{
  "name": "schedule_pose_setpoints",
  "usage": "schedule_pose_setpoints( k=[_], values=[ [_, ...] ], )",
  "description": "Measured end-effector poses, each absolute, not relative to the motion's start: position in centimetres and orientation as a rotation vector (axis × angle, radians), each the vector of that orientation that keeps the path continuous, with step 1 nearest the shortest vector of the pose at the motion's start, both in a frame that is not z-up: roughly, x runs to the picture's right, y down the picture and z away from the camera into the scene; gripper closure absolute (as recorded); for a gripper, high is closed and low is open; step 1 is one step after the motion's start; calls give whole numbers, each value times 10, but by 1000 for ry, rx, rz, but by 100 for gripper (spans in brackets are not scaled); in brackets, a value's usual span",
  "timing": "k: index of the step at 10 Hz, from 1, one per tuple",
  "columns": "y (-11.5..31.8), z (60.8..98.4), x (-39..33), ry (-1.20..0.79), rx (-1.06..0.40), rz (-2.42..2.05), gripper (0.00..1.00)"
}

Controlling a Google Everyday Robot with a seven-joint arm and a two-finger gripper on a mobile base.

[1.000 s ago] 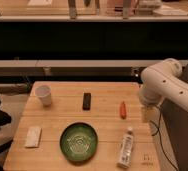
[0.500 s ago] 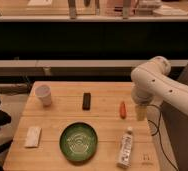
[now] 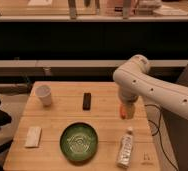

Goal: Place the white sponge in the ceramic bowl

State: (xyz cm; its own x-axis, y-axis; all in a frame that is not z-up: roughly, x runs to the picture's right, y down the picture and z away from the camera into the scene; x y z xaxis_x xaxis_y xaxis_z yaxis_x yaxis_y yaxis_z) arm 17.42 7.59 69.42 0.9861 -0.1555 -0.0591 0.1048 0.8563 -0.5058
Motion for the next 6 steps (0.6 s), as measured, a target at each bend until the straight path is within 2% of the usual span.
schedule_pose_setpoints(
  k=[6],
  values=[
    [65,699,117,108,-503,-256,20]
  ],
)
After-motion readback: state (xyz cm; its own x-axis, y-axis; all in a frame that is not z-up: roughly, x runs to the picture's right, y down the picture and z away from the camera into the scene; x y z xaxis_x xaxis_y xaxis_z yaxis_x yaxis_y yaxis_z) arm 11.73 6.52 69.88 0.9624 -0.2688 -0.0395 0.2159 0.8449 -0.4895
